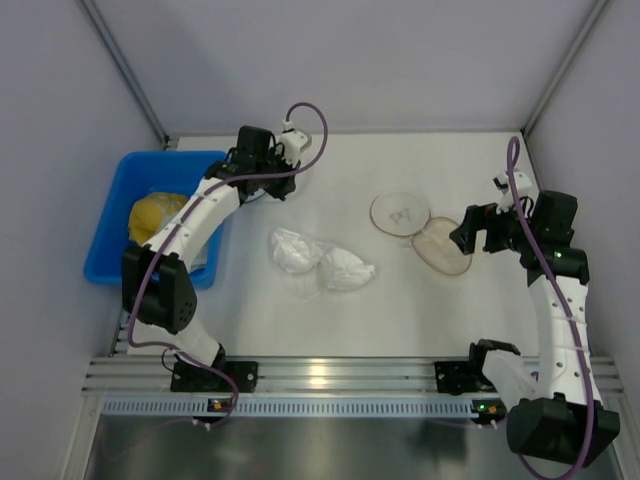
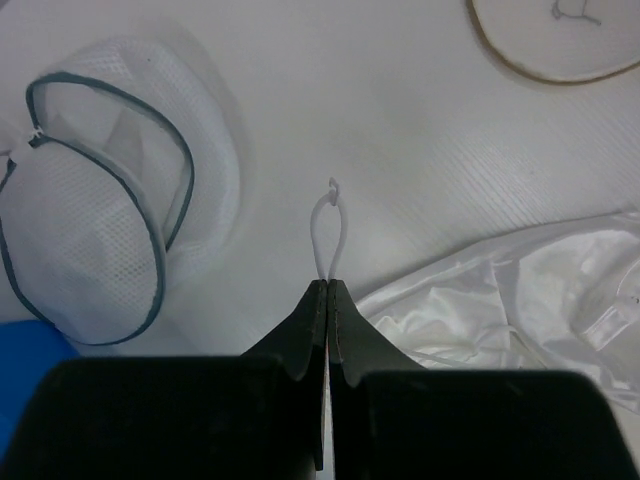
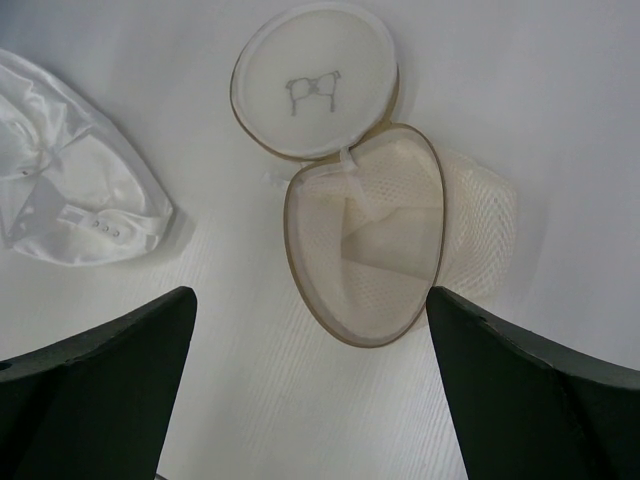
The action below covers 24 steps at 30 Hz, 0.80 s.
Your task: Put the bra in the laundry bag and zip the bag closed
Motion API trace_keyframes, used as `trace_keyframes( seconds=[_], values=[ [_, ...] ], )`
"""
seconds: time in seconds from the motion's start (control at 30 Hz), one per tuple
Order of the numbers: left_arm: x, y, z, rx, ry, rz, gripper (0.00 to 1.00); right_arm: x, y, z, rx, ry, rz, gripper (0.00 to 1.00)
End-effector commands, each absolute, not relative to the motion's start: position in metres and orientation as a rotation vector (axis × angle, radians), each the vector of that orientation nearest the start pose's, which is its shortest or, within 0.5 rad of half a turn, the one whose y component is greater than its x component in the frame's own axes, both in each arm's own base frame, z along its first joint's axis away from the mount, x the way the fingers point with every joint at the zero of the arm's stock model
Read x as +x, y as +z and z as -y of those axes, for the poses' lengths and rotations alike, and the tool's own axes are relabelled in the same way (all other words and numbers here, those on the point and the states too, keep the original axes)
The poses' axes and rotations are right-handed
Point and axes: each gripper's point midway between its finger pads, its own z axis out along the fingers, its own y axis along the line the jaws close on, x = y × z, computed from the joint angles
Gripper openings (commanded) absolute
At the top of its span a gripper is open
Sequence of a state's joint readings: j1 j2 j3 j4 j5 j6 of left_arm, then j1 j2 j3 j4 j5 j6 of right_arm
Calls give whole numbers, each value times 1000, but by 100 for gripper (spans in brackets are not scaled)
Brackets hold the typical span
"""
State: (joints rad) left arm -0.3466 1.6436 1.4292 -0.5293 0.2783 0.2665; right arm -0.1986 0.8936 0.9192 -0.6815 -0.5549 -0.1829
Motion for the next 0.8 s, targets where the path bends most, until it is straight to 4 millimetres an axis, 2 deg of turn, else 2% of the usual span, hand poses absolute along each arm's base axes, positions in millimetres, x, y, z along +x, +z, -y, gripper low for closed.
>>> trace_keyframes(
  seconds=[0.0,0.13,0.3,0.33,0.43,0.5,0.63,0.77],
  values=[
    [433,222,192,876,-317,-1997,0,270,232,-31,-298,374,-2080,99],
    [438,228,211,994,-364,-1850,0,270,230,-32,-299,384,-2085,99],
    [423,202,241,1293,-376,-1690,0,269,229,-32,-304,385,-2093,100],
    [416,200,248,1381,-391,-1612,0,268,229,-31,-306,382,-2094,100],
    [393,179,253,1535,-417,-1503,0,266,227,-30,-322,364,-2098,99],
    [382,173,251,1589,-418,-1452,0,264,226,-30,-331,358,-2100,99],
    [338,157,241,1765,-414,-1286,0,262,224,-30,-337,354,-2095,99],
    [292,132,231,1930,-435,-1170,0,261,220,-35,-345,395,-2106,99]
  ],
)
